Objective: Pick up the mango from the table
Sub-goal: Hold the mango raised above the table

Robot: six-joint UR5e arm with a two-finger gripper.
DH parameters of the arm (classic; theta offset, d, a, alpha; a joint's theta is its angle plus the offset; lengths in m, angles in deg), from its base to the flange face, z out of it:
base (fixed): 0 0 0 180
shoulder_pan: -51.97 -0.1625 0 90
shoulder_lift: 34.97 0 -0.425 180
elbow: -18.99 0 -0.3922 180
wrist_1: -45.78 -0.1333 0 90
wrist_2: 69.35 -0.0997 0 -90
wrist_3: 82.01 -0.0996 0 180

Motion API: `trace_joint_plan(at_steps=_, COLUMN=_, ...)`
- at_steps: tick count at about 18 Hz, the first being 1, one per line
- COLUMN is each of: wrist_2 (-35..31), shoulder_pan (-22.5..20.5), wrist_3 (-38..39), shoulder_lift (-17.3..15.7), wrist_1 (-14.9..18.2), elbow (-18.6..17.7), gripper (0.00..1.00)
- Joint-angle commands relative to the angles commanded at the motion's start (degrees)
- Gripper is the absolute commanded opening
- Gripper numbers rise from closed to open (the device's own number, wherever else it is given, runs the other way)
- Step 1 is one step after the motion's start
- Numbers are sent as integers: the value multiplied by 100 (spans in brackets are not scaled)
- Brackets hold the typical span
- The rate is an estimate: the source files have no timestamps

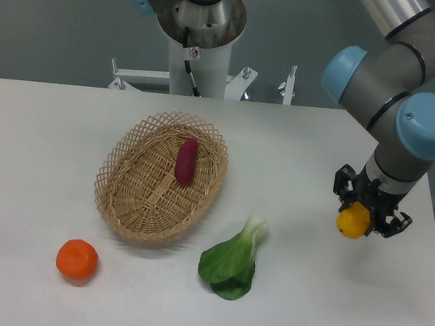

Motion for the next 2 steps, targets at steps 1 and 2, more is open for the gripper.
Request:
trace_joint_plan(at_steps=1, wrist_2=0, shoulder_pan=0, wrist_3=0, shoulder_lift=0, wrist_1=0, elbow=0, gripper=63)
trace_joint_plan(at_steps=2, wrist_2=0, shoulder_pan=0, wrist_3=9, shoulder_lift=0, wrist_1=0, elbow=-9, gripper=63)
